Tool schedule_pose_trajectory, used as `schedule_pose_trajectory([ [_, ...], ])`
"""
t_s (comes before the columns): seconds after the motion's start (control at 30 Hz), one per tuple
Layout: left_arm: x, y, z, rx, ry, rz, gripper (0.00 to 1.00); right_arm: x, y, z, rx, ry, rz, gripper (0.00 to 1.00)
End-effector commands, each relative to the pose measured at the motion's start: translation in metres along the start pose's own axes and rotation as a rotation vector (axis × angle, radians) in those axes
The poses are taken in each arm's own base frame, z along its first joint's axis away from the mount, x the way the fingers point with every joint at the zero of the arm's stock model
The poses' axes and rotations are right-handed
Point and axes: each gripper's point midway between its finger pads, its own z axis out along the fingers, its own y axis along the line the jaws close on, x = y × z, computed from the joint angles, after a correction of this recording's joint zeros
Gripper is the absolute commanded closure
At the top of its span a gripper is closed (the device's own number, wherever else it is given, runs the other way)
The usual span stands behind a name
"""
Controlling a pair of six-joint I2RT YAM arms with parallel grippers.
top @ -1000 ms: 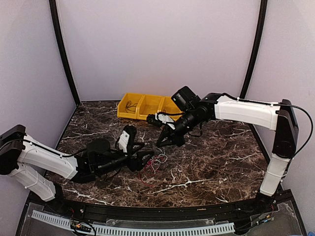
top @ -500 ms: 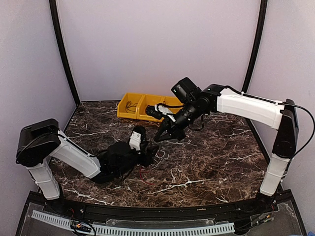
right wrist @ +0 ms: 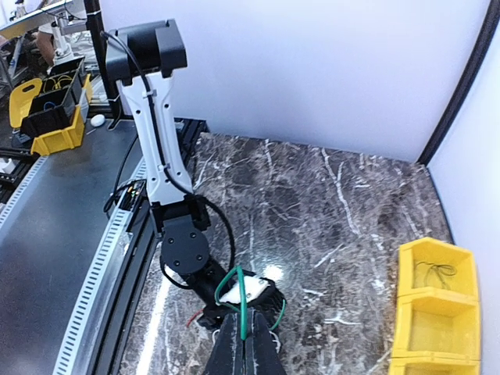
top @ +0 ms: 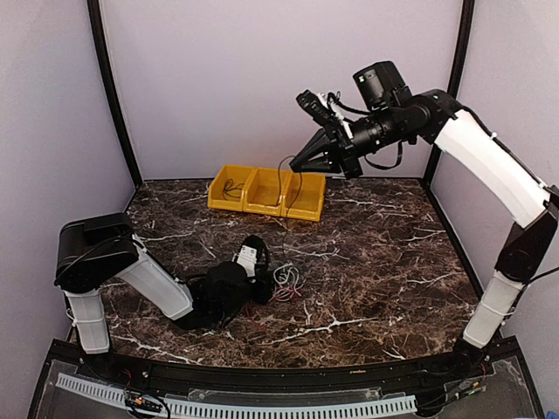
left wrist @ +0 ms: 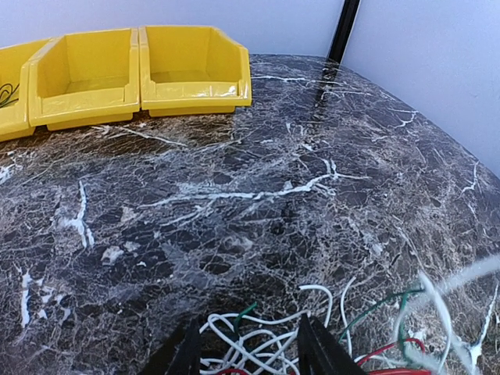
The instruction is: Untangle the cables
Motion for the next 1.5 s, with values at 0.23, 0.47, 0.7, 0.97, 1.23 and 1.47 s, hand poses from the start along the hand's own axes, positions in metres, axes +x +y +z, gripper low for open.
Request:
schedule_pose_trajectory([
  [0.23,0.02,0.003,0.0,0.001,0.056,-0.027,0.57,-0.039,-0.002,-0.082,0.172,-0.093,-0.086,1.0],
  [0.47,-0.036,-0.021,-0.04,0.176,-0.1,-0.045,0.45,0.01,-0.013,-0.058,0.175,-0.049,0.036,1.0],
  [0.7,-0.091,-0.039,-0.086,0.277,-0.212,0.021,0.35,0.065,-0.019,-0.029,0.139,0.005,0.143,1.0],
  [0.97,-0.107,-0.073,-0.079,0.377,-0.159,0.147,0.32,0.064,-0.017,-0.024,0.098,-0.012,0.164,1.0],
  [1.23,-0.101,-0.087,-0.052,0.37,-0.117,0.17,0.4,0.05,-0.013,-0.031,0.098,-0.029,0.137,1.0],
  [1.47,-0.104,-0.089,-0.05,0.369,-0.124,0.157,0.71,0.051,-0.015,-0.033,0.117,-0.02,0.129,1.0],
])
